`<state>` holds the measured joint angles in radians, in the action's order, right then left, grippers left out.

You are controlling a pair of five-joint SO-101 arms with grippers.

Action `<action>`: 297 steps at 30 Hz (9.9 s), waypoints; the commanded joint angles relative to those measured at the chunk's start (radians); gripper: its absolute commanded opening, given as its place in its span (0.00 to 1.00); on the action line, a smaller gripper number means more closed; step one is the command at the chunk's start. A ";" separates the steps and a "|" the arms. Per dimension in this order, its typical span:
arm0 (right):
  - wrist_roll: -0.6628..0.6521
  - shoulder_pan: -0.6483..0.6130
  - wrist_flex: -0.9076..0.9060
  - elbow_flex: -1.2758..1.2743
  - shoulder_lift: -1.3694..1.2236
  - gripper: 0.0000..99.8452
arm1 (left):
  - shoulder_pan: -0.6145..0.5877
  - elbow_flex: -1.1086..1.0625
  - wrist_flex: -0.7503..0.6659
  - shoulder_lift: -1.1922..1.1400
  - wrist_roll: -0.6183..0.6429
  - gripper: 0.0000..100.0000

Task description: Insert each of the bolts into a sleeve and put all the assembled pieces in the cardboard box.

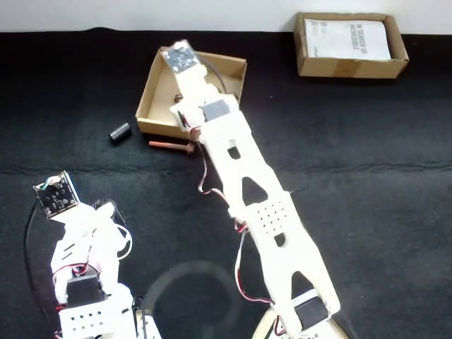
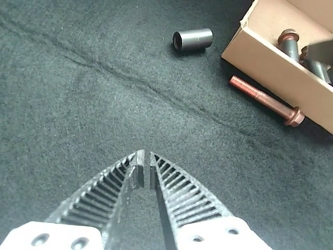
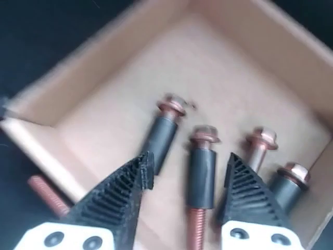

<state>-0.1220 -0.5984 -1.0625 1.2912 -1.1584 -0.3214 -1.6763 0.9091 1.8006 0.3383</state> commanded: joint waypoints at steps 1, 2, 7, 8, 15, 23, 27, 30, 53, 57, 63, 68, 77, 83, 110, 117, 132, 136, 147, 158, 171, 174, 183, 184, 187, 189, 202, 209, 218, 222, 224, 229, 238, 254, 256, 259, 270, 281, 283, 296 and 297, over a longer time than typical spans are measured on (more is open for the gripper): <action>-0.006 -0.053 -0.087 0.154 0.064 0.20 | -0.012 -0.019 -0.018 0.001 0.000 0.04; -0.006 -0.073 -0.119 0.185 0.064 0.20 | -0.019 -0.019 -0.018 0.001 0.000 0.04; 0.068 -0.165 -0.288 0.314 0.056 0.20 | -0.094 -0.019 -0.063 0.001 0.002 0.04; 0.109 -0.177 -0.308 0.325 0.056 0.20 | -0.099 -0.019 -0.063 0.001 0.002 0.04; 0.374 -0.191 -0.321 0.289 0.053 0.20 | -0.102 -0.019 -0.063 0.001 0.002 0.04; 0.445 -0.143 -0.329 0.240 0.053 0.02 | -0.102 -0.019 -0.066 0.001 0.002 0.04; 0.500 -0.116 -0.369 0.197 0.053 0.01 | -0.102 -0.019 -0.066 0.001 0.002 0.04; 0.522 -0.111 -0.429 0.171 0.053 0.01 | -0.102 -0.019 -0.066 0.001 0.002 0.04; 0.423 -0.077 0.012 -0.199 0.053 0.01 | -0.102 -0.019 -0.068 0.001 0.002 0.04; 0.385 -0.107 0.077 -0.234 0.053 0.01 | -0.102 -0.019 -0.068 0.001 0.002 0.04; 0.382 -0.145 0.077 -0.232 0.053 0.01 | -0.102 -0.019 -0.068 0.001 0.002 0.04; 0.379 -0.148 0.068 -0.226 0.058 0.01 | -0.102 -0.019 -0.068 0.001 0.002 0.04; 0.255 -0.194 -0.292 -0.165 0.085 0.01 | -0.102 -0.019 -0.068 0.001 0.002 0.04; 0.247 -0.223 -0.501 0.022 0.107 0.01 | -0.102 -0.019 -0.068 0.001 0.002 0.04; 0.253 -0.280 -0.682 0.188 0.099 0.01 | -0.542 -0.019 -0.140 0.002 -0.003 0.01; 0.247 -0.248 -0.596 0.177 0.074 0.01 | -0.786 -0.019 -0.044 0.008 -0.005 0.01; 0.247 -0.217 -0.286 0.183 -0.154 0.01 | -0.756 -0.019 -0.040 0.010 0.000 0.01; 0.247 -0.265 -0.286 0.180 -0.168 0.01 | -0.754 -0.019 -0.043 0.010 0.000 0.01; 0.255 -0.433 -0.409 0.217 -0.154 0.01 | -0.728 -0.019 -0.043 0.010 -0.003 0.01; 0.247 -0.553 -0.593 0.406 -0.153 0.01 | -0.733 -0.019 -0.044 0.010 -0.003 0.01; 0.247 -0.321 -0.062 0.403 -0.156 0.01 | -0.734 -0.019 -0.044 0.010 -0.003 0.01; 0.247 -0.302 0.085 0.394 -0.179 0.01 | -0.736 -0.019 -0.046 0.010 -0.003 0.01; 0.247 -0.282 0.458 0.209 -0.203 0.01 | -0.736 -0.019 -0.046 0.010 -0.003 0.01; 0.247 -0.280 0.496 0.188 -0.208 0.02 | -0.736 -0.019 -0.046 0.010 -0.003 0.01; 0.247 -0.269 0.588 0.113 -0.209 0.11 | -0.736 -0.019 -0.046 0.010 -0.003 0.01; 0.247 -0.259 0.638 0.054 -0.211 0.18 | -0.736 -0.019 -0.046 0.010 -0.003 0.01; 0.120 -0.275 0.809 -0.162 -0.213 0.22 | -0.736 -0.019 -0.044 0.012 -0.003 0.01; 0.143 -0.305 0.613 -0.139 -0.202 0.22 | -0.736 -0.019 -0.044 0.012 -0.003 0.01; 0.310 -0.317 0.252 0.088 -0.202 0.22 | -0.736 -0.019 -0.044 0.012 -0.003 0.01; 0.308 -0.328 0.217 0.122 -0.205 0.22 | -0.736 -0.019 -0.046 0.012 -0.003 0.01; 0.262 -0.329 0.225 0.122 -0.208 0.22 | -0.736 -0.019 -0.046 0.012 -0.003 0.01; 0.204 -0.309 0.449 0.061 -0.211 0.22 | -0.736 -0.019 -0.043 0.012 -0.003 0.01; 0.012 -0.274 0.911 -0.113 -0.213 0.22 | -0.754 -0.019 -0.043 0.012 -0.003 0.01; -0.005 -0.326 0.656 -0.114 -0.213 0.22 | -0.783 -0.019 -0.044 0.012 -0.002 0.01; -0.005 -0.352 0.656 -0.114 -0.213 0.22 | -0.783 -0.019 -0.044 0.012 -0.003 0.01; -0.005 -0.384 0.657 -0.114 -0.214 0.22 | -0.788 -0.019 -0.044 0.012 -0.003 0.01; 0.002 -0.346 0.611 -0.113 -0.206 0.22 | -0.792 -0.019 -0.046 0.012 -0.003 0.01; 0.133 -0.282 0.005 0.275 -0.206 0.22 | -0.776 -0.019 -0.046 0.012 -0.003 0.01; 0.133 -0.286 -0.102 0.357 -0.208 0.22 | -0.776 -0.019 -0.048 0.008 -0.003 0.01; 0.135 -0.277 -0.199 0.481 -0.122 0.22 | -0.776 -0.019 -0.060 0.004 -0.003 0.01; 0.135 -0.275 -0.189 0.481 -0.108 0.22 | -0.776 -0.019 -0.060 0.005 -0.003 0.01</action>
<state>0.0054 -0.8853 -1.2820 1.6441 -1.3886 -1.1040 -1.6763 0.8631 1.8006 0.3399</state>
